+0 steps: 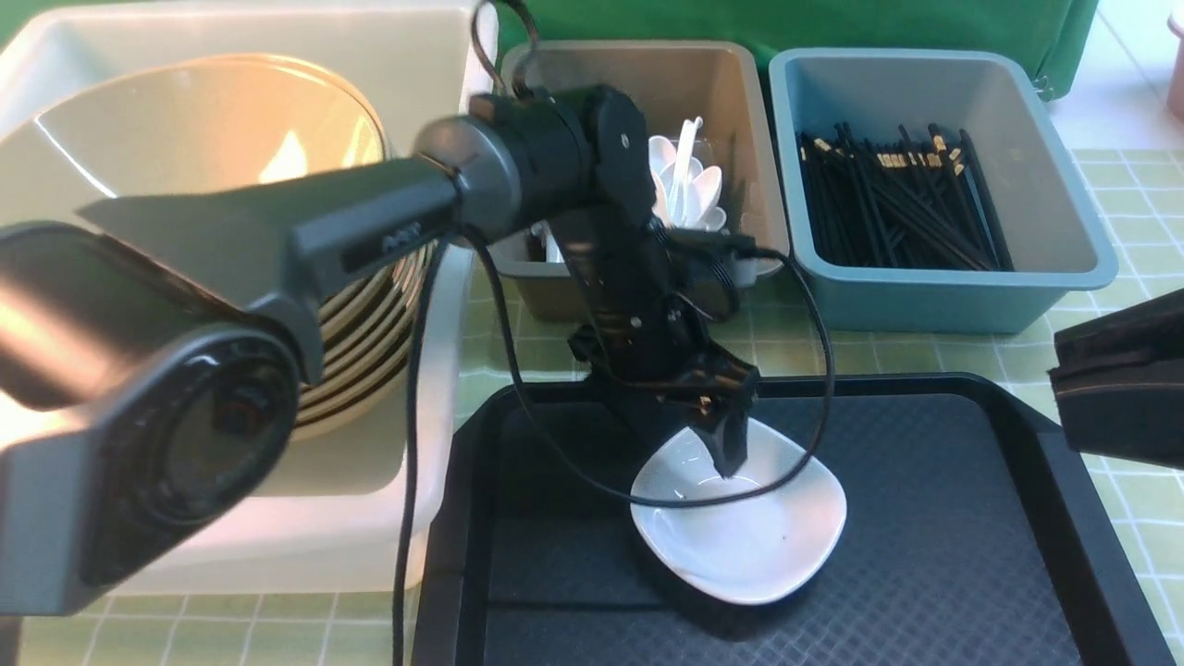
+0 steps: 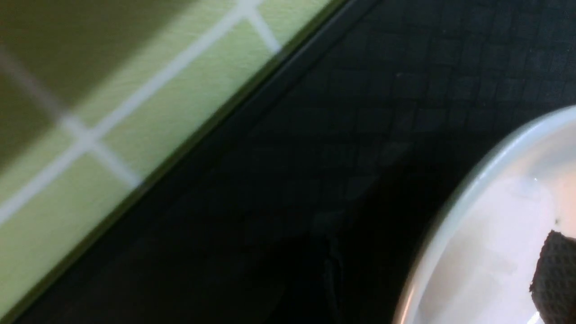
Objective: On green table put chopsticks spoon bowls plates into blue grey white boxes.
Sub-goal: 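Grasp the small white bowl on the black tray by its rim with the left gripper, then place the white bowl into the white bin with the other dishes with the left gripper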
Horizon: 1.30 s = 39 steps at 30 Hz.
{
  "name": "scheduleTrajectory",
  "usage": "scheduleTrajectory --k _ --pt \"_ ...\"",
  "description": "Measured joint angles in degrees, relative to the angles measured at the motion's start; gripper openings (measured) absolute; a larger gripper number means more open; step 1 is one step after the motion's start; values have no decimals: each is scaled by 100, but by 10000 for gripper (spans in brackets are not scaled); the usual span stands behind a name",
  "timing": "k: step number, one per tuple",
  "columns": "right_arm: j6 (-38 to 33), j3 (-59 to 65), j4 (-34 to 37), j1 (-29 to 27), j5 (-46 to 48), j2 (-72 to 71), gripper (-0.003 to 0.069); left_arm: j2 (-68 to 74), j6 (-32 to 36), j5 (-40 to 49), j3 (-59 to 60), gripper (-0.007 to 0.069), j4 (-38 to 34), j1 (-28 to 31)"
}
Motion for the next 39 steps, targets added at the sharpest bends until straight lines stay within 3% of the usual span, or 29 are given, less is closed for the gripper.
scheduleTrajectory --k 1,6,7,9,21,28,35,39 --pt "0 0 0 0 0 0 99 17 16 0 0 529 -41 -6" --pt "0 0 0 0 0 0 99 95 73 29 0 208 -226 -6" --pt "0 0 0 0 0 0 99 95 73 29 0 115 -226 -6" --pt "0 0 0 0 0 0 101 95 60 29 0 36 -235 -6" --pt "4 0 0 0 0 0 110 -762 -142 -15 5 15 -335 124" --pt "7 0 0 0 -7 -116 114 -2185 -299 53 5 15 -424 926" --pt "11 0 261 0 -15 -195 122 -3763 -590 132 243 15 -451 2839" --pt "11 0 370 0 -21 -195 128 -5031 -894 143 1291 15 -449 5008"
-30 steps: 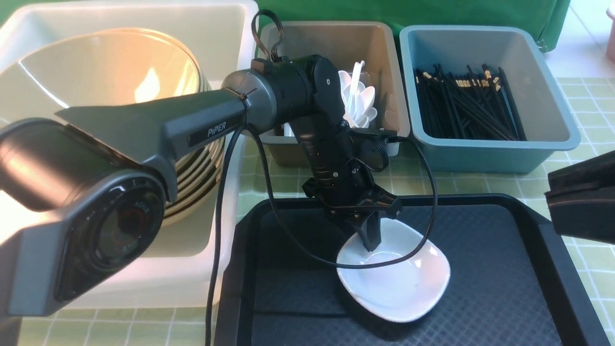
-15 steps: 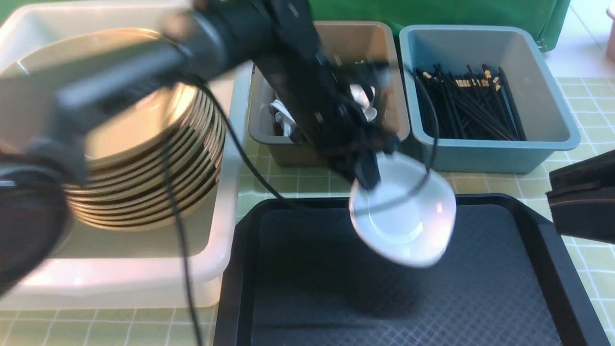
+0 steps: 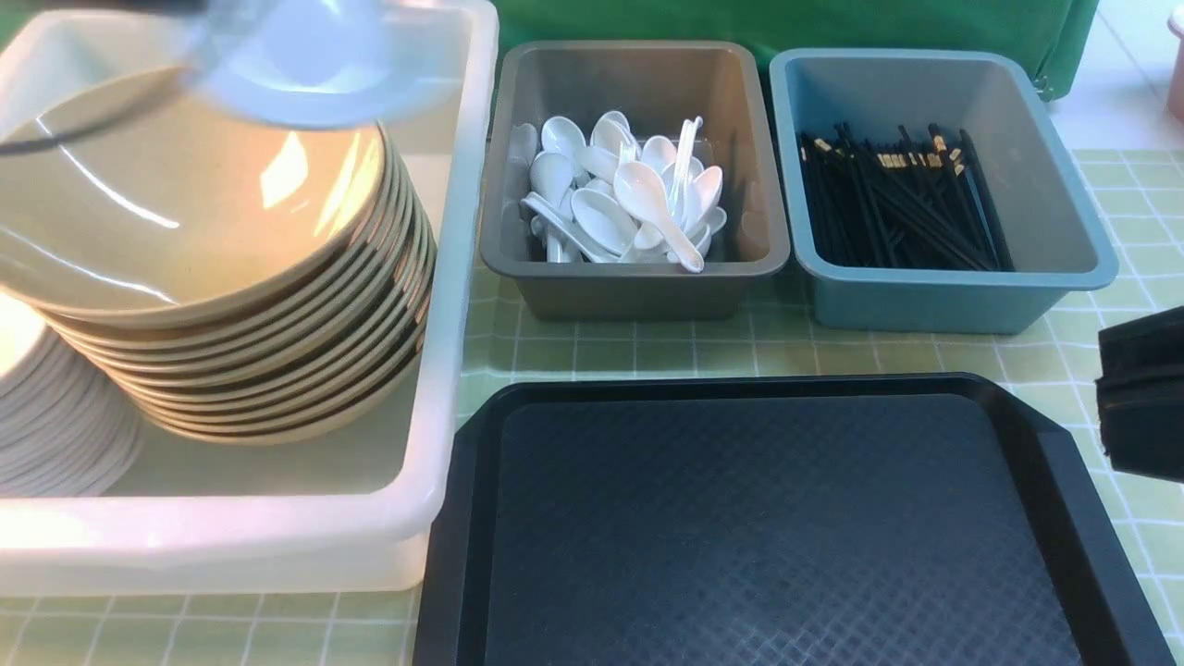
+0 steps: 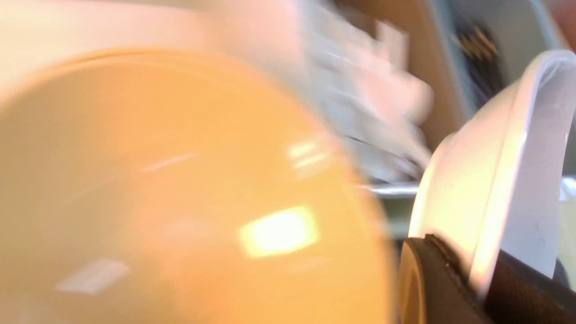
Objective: On green table put chopsticks spoon bowls plates into blue grey white boxes.
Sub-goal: 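Place the white bowl into the white bin with the other dishes with the left gripper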
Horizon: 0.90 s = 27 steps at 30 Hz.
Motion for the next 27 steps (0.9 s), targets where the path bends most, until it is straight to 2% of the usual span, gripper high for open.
scheduleTrajectory --k 1,4,6,8,14,18,27 --pt "0 0 4 0 0 0 128 -106 -1 5 58 15 0 110" --pt "0 0 4 0 -44 0 131 -927 -275 -289 1124 15 106 1877" --pt "0 0 12 0 -50 0 131 -1248 -477 -696 1676 15 162 2523" --pt "0 0 23 0 -68 0 132 -1541 -716 -1095 2209 15 253 2819" --pt "0 0 23 0 -79 0 138 -1460 -1046 -1628 3029 15 811 2606" --pt "0 0 23 0 -68 0 143 -1377 -1835 -2064 3358 15 1582 2584" --pt "0 0 29 0 -32 0 146 -1187 -2037 -2363 3379 15 1611 2421"
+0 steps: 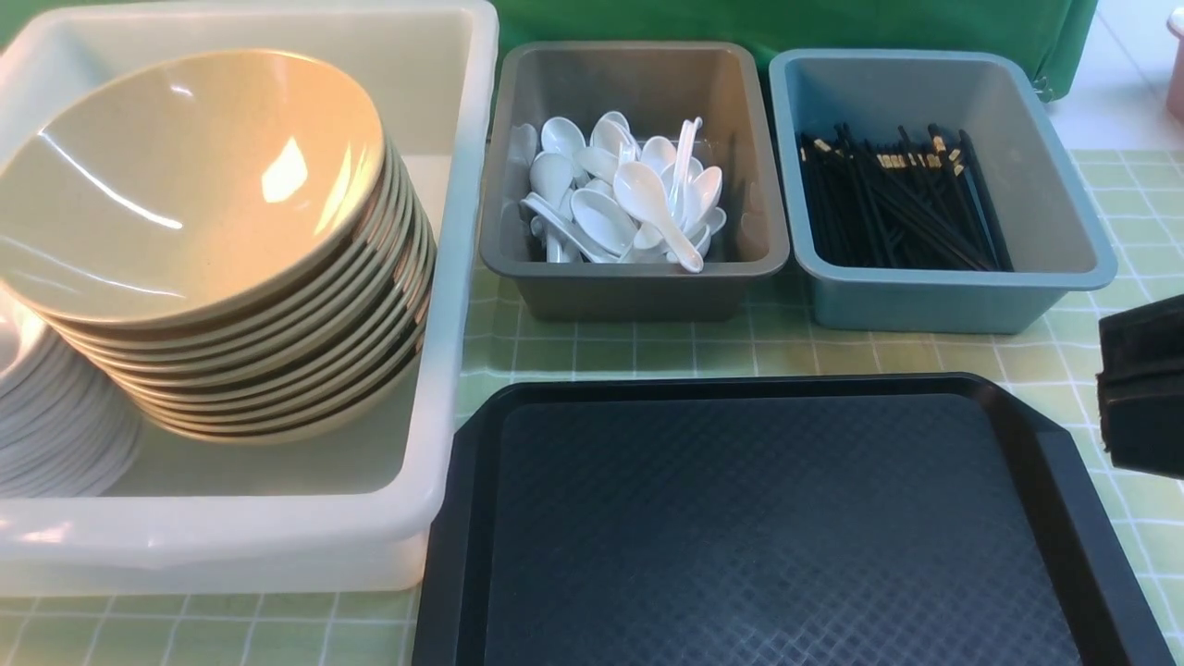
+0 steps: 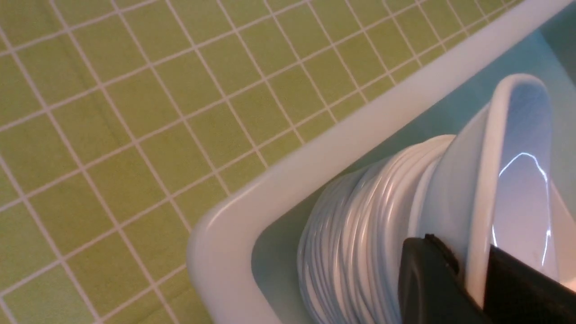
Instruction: On green table put chopsticks spoon bowls plates into blue grey white boxes.
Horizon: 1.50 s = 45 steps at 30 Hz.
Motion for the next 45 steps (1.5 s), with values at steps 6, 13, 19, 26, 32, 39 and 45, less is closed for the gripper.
scheduleTrajectory --k 6,13,19,26,32,39,45 --pt "0 0 0 0 13 0 150 315 0 -28 0 22 -156 -72" --pt "0 0 0 0 13 0 152 616 124 -9 0 209 123 -571" --pt "0 0 0 0 13 0 154 668 -634 97 0 556 1128 -1012" --pt "0 0 -97 0 13 0 162 233 -1536 470 0 664 2134 -1161" --pt "906 247 -1440 2 -142 -10 162 -869 -197 392 0 618 1087 -2393" --pt "3735 1178 -4918 2 -439 -280 54 -1793 1370 1222 40 290 -248 -4260" --pt "4592 2288 -5598 2 -1225 -1705 23 -3087 1394 1520 1019 23 -296 -4707"
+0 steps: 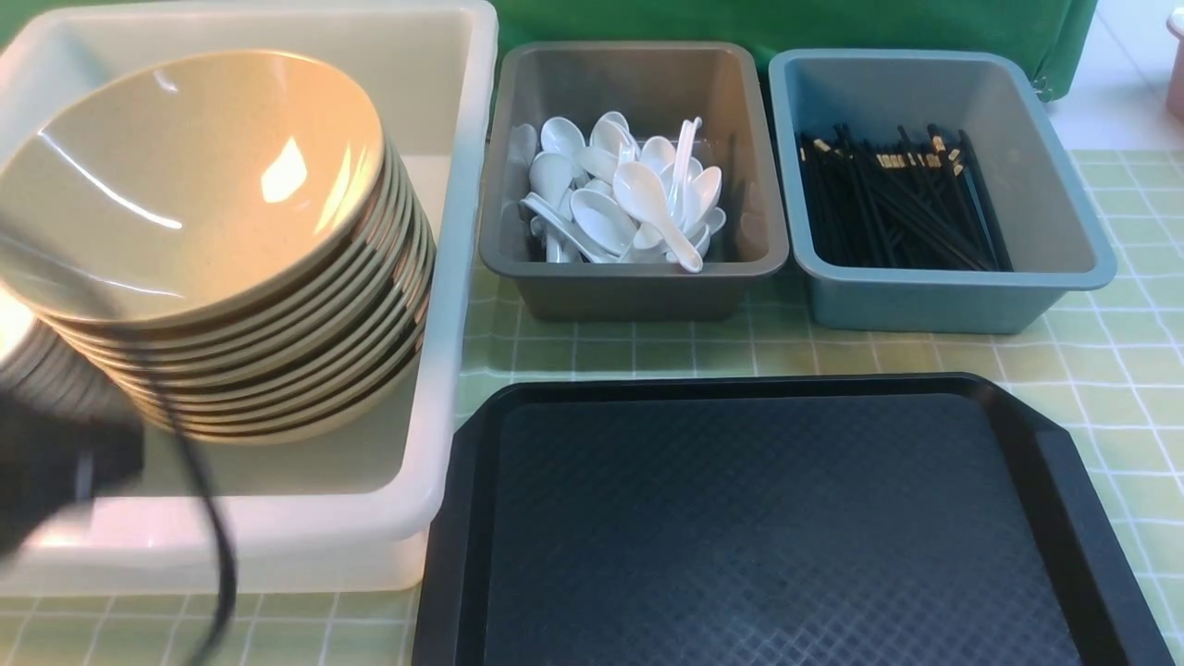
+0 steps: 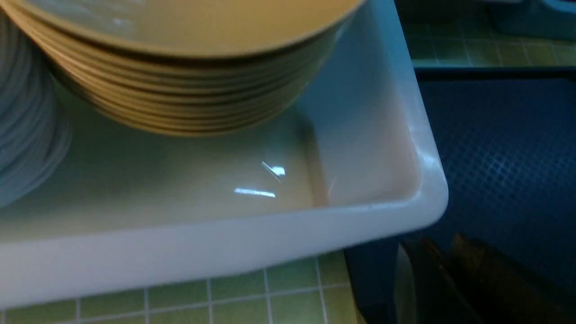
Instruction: On green table put chopsticks spoon bowls plates into blue grey white boxes.
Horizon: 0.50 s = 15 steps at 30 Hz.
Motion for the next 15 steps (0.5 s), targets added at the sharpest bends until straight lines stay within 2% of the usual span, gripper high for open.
scheduleTrajectory --k 3,9,10,15 --pt "273 763 -26 0 -472 -835 23 -867 0 -252 753 -2 0 -89" --pt "1128 1753 -26 0 -676 -1936 23 -2096 0 -466 1672 -1 -280 -106" --pt "1259 2036 -79 0 -939 -2168 23 -2419 -5 -511 1843 -1 -425 -106" --pt "1282 2554 -574 0 -1873 -2373 25 -2962 -5 -1213 1907 -1 -692 -106"
